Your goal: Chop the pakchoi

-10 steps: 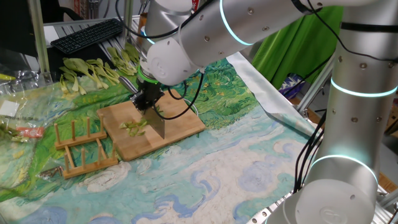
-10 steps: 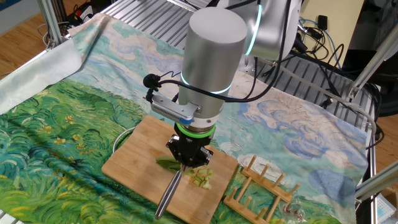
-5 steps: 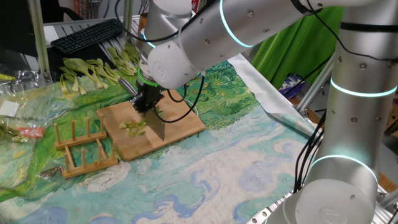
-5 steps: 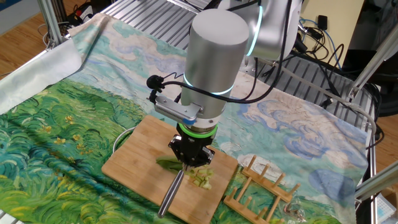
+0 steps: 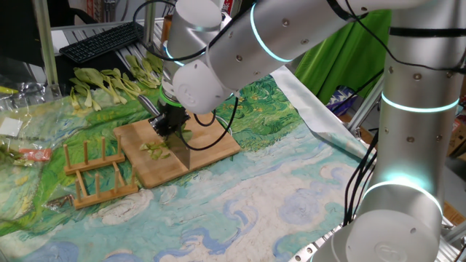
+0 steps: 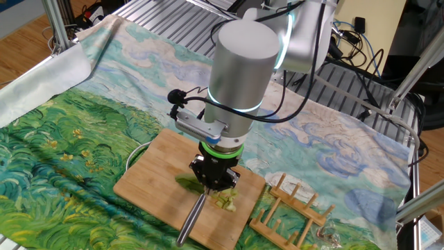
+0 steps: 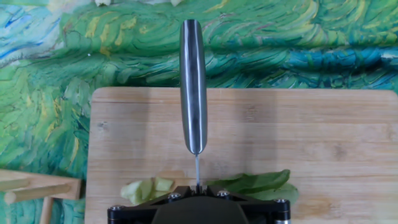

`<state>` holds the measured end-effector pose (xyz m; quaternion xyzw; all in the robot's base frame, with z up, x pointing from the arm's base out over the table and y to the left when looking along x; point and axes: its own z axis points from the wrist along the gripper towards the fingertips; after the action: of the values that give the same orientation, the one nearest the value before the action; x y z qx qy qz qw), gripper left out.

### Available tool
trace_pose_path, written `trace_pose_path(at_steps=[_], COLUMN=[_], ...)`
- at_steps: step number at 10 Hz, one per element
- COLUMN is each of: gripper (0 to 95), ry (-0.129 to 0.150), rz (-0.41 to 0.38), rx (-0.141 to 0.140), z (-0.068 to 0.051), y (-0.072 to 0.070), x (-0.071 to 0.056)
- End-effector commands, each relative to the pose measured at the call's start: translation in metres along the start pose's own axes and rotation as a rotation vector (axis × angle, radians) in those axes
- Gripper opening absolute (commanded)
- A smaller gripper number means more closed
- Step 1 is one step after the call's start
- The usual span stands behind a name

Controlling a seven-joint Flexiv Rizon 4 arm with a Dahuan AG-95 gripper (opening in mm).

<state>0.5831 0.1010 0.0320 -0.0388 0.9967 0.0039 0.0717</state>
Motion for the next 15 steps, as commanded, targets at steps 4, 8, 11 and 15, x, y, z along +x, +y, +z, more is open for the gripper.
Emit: trace_pose_path(at_steps=[4,8,11,15], gripper=[0.0,0.0,0.0,0.0], ry=[-0.006,-0.011,-0.014,-0.013], rz=[0.025,0.037,0.051,0.072], rx=[-0.018,-0.040,-0.036,-0.040], z=[0.0058,-0.0014,0.0016,-0.0012], y=[0.0018,0.0017,0.0038,0.0065], x=[0.0002,-0.0039,0.0010,-0.0021])
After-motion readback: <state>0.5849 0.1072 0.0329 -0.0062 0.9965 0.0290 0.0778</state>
